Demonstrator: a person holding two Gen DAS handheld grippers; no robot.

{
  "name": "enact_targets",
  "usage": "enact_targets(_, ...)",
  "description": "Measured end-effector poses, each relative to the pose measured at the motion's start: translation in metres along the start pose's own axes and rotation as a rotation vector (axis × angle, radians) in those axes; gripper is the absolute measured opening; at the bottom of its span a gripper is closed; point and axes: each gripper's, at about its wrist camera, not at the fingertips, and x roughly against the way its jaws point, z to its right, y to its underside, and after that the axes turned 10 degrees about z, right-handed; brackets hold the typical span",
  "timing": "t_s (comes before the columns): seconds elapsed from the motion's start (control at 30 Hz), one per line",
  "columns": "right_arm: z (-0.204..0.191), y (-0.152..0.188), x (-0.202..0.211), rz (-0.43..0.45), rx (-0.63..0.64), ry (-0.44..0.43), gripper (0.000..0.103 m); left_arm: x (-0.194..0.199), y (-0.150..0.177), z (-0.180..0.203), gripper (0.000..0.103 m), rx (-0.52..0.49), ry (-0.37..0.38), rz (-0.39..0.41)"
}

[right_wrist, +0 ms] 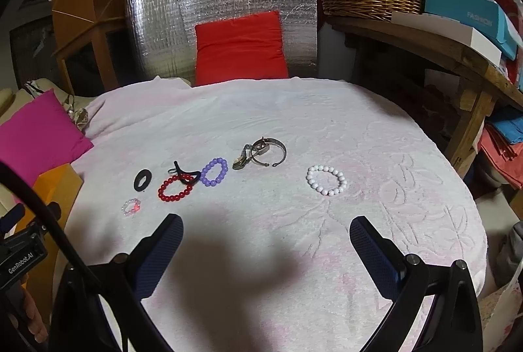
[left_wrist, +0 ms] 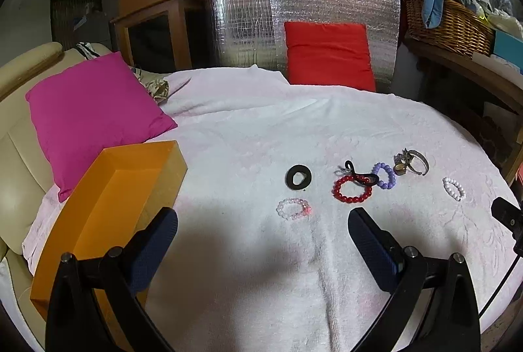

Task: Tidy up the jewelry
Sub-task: 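Move the right tool to the white bead bracelet while the left tool approaches the black hair tie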

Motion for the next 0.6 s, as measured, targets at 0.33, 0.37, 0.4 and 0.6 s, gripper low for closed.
enact_targets(0.33,0.001,0.001,-0.002,0.000,-0.006,0.005,0.103,-0.001,0.001,-0.002,0.103,0.012,0.001,-0.004)
enact_targets(0.37,0.002,0.001,-0.002,-0.002,-0.006,0.006,0.103,-0.002,0.001,-0.002,0.103,0.014,0.002,-0.005)
enact_targets(0.4,0.002,0.001,-0.003,-0.004,-0.007,0.006,0.103,-0.002,0.001,-0.003,0.103,0.016,0.002,-0.006)
enact_targets(0.6,0.015,0.000,-0.013,-0.010,-0.014,0.009,0.103,-0.017,0.001,-0.011,0.103,0.042,0.015,-0.043)
